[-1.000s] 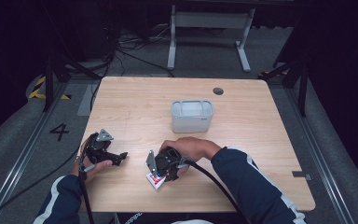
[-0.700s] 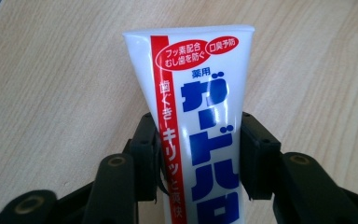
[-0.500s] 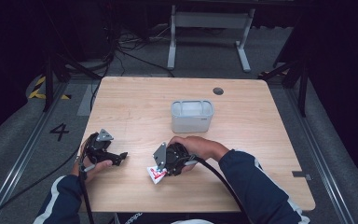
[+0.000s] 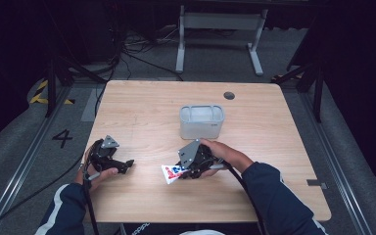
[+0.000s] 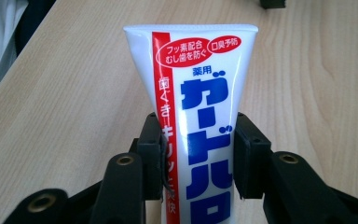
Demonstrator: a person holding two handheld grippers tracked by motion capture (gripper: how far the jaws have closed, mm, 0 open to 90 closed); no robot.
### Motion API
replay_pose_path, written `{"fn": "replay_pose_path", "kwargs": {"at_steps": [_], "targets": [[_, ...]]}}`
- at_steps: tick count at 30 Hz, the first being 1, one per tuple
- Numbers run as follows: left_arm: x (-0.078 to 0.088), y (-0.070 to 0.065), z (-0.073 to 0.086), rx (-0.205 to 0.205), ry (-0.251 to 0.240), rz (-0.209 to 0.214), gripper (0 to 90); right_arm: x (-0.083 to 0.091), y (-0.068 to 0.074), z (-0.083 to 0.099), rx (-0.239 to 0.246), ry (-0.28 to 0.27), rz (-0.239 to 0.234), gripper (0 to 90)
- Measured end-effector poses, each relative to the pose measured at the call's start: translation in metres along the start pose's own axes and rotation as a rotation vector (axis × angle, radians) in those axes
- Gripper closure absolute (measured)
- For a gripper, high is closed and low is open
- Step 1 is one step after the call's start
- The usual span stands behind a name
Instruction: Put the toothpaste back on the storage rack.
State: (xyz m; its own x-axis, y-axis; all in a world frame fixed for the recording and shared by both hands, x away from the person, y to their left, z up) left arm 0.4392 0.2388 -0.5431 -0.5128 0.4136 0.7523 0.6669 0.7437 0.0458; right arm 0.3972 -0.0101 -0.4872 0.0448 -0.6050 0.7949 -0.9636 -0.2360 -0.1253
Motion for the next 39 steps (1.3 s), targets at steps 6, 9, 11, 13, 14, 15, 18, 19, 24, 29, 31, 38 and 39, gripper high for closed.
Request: {"fn": "replay_pose_path", "kwargs": {"at_steps": [6,9,11,13,14,15,18,19,24,29,31,38,39], "targets": [[0.000,0.000,0.000,0.001,-0.003,-0.002,0.2,0.008,-0.004,0.004,-0.044,-0.055,0.020,62.5],[0.000,0.001,-0.001,-0.012,-0.003,-0.004,0.2,0.011,-0.006,0.005,-0.063,-0.077,0.030,62.6],[0.000,0.001,-0.001,-0.012,-0.004,-0.002,0.2,0.013,-0.007,0.005,-0.080,-0.093,0.032,62.6],[0.000,0.001,-0.001,-0.013,-0.004,-0.002,0.2,0.015,-0.009,0.006,-0.098,-0.106,0.043,62.6],[0.000,0.001,-0.001,-0.013,-0.004,-0.001,0.2,0.016,-0.010,0.007,-0.103,-0.116,0.050,62.6],[-0.001,0.001,-0.001,-0.013,-0.006,-0.002,0.2,0.017,-0.010,0.007,-0.107,-0.121,0.053,62.6],[-0.001,0.001,-0.001,-0.018,-0.009,-0.005,0.2,0.020,-0.010,0.007,-0.127,-0.138,0.063,62.8],[-0.001,0.001,-0.002,-0.015,-0.009,-0.005,0.2,0.021,-0.010,0.007,-0.134,-0.144,0.067,62.8],[-0.001,0.000,-0.001,-0.003,-0.005,0.003,0.1,0.026,-0.010,0.007,-0.145,-0.165,0.077,63.1],[-0.001,0.000,-0.001,-0.002,-0.005,0.003,0.2,0.031,-0.010,0.004,-0.156,-0.189,0.094,63.2],[-0.001,0.000,-0.001,0.000,-0.005,0.002,0.2,0.032,-0.010,0.003,-0.159,-0.197,0.099,63.3],[-0.001,0.000,-0.001,-0.001,-0.005,0.002,0.1,0.050,-0.012,-0.002,-0.170,-0.253,0.151,63.3],[-0.001,0.000,-0.001,0.000,-0.005,0.002,0.2,0.053,-0.012,-0.002,-0.172,-0.263,0.156,63.3]]}}
Point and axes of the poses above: each handheld gripper's, and its own axes: x roughly backward along the jaws, z roughly out of its underside, y roughly to its left, the point moved 8 cm from there along -x, roughly forward along the jaws, and after that the axes turned 5 degrees about -x, right-handed, at the moved point
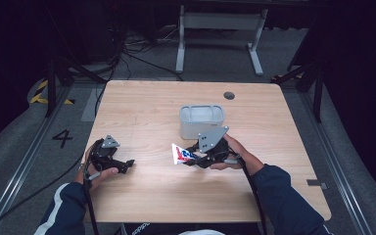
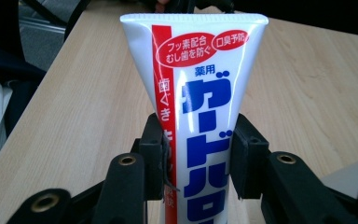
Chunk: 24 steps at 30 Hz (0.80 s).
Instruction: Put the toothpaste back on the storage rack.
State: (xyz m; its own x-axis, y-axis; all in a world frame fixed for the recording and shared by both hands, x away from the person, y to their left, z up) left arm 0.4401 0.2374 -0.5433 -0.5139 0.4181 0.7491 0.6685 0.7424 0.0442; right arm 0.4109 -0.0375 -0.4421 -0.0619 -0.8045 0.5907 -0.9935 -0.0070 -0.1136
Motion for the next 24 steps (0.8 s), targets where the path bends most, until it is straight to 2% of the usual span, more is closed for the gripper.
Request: {"fn": "replay_pose_path", "kwargs": {"at_steps": [6,11,18,21,24], "targets": [[0.000,0.000,0.000,-0.003,0.000,0.001,0.2,0.018,-0.005,-0.008,-0.010,-0.051,0.051,63.3],[0.000,0.000,0.000,0.000,0.000,0.000,0.2,0.037,-0.014,-0.016,-0.031,-0.110,0.120,63.2],[0.000,0.000,0.000,-0.002,0.000,0.001,0.2,0.052,-0.013,-0.029,-0.025,-0.165,0.146,63.1],[0.000,0.000,0.000,0.000,0.000,0.000,0.2,0.056,-0.014,-0.032,-0.037,-0.181,0.160,63.0],[0.000,0.000,0.000,0.000,0.000,0.000,0.2,0.062,-0.020,-0.034,-0.061,-0.201,0.197,63.1]]}}
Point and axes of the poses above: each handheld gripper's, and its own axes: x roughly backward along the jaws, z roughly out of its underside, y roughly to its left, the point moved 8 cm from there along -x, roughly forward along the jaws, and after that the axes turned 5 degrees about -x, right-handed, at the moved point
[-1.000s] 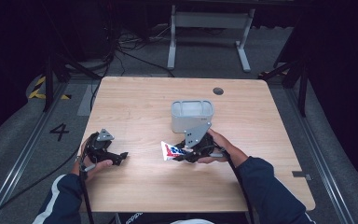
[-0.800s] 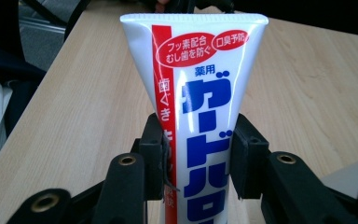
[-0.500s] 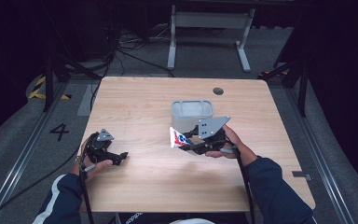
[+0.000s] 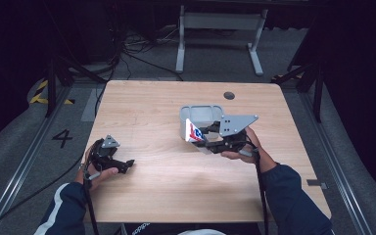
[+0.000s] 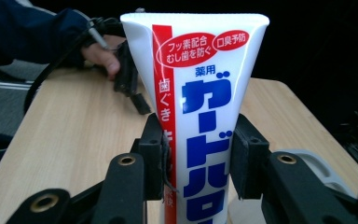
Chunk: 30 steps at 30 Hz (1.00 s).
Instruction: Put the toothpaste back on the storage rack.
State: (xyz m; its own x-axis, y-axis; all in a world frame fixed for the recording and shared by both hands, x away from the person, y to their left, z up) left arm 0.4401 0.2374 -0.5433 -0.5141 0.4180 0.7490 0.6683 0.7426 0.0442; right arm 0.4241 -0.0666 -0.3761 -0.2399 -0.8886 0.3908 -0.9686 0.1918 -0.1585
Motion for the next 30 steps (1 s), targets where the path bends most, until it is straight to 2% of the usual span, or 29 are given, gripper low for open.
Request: {"fn": "replay_pose_path", "kwargs": {"at_steps": [1,9,18,30], "targets": [[0.000,0.000,0.000,0.000,0.000,0.000,0.2,0.000,0.000,0.000,0.000,0.000,0.000,63.1],[0.000,0.000,0.000,0.000,-0.001,0.001,0.2,0.012,-0.018,-0.010,-0.041,-0.048,0.110,63.1],[0.000,0.000,0.000,0.000,-0.001,0.001,0.2,0.020,-0.031,-0.022,-0.050,-0.091,0.173,63.1],[0.000,0.000,0.000,0.000,-0.001,0.001,0.2,0.018,-0.056,-0.033,-0.078,-0.108,0.263,62.7]]}}
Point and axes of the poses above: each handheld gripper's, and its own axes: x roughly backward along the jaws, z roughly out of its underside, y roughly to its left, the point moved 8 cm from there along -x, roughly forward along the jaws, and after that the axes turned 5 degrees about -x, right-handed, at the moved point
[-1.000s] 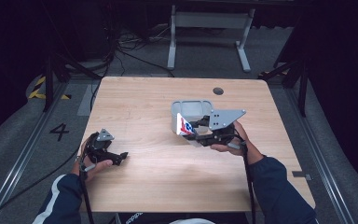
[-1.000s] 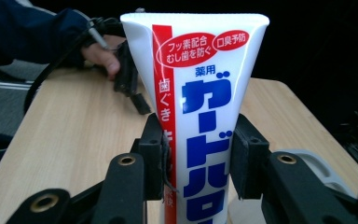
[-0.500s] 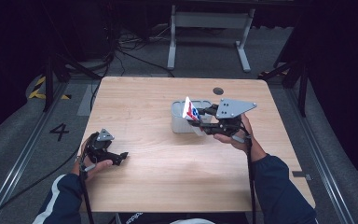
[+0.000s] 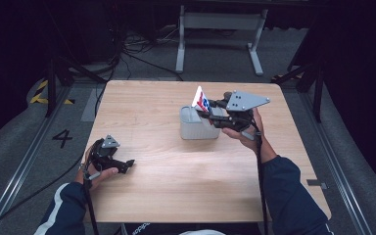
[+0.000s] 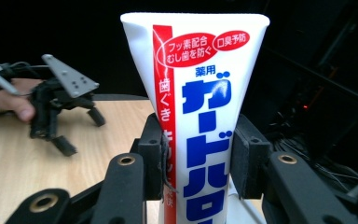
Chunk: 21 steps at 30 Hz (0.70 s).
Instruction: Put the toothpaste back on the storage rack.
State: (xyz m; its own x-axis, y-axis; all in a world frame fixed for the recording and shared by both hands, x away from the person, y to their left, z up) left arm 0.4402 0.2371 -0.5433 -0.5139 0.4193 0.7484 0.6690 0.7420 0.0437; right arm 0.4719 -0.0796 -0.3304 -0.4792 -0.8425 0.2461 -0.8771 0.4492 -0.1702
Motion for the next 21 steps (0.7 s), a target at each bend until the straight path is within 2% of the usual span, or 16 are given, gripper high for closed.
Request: {"fn": "replay_pose_path", "kwargs": {"at_steps": [3,8,13,21], "targets": [[0.000,0.000,0.000,0.000,0.000,0.000,0.2,-0.004,-0.006,-0.001,-0.015,-0.002,0.010,62.6],[0.000,0.000,0.000,0.000,0.000,0.000,0.2,-0.011,-0.013,0.000,-0.014,0.013,0.034,62.6],[0.000,0.000,0.000,0.000,0.000,0.000,0.2,-0.019,-0.022,-0.001,-0.041,0.004,0.058,62.6],[0.000,0.000,0.000,0.000,0.000,0.000,0.2,-0.033,-0.027,0.004,-0.037,0.031,0.075,62.5]]}}
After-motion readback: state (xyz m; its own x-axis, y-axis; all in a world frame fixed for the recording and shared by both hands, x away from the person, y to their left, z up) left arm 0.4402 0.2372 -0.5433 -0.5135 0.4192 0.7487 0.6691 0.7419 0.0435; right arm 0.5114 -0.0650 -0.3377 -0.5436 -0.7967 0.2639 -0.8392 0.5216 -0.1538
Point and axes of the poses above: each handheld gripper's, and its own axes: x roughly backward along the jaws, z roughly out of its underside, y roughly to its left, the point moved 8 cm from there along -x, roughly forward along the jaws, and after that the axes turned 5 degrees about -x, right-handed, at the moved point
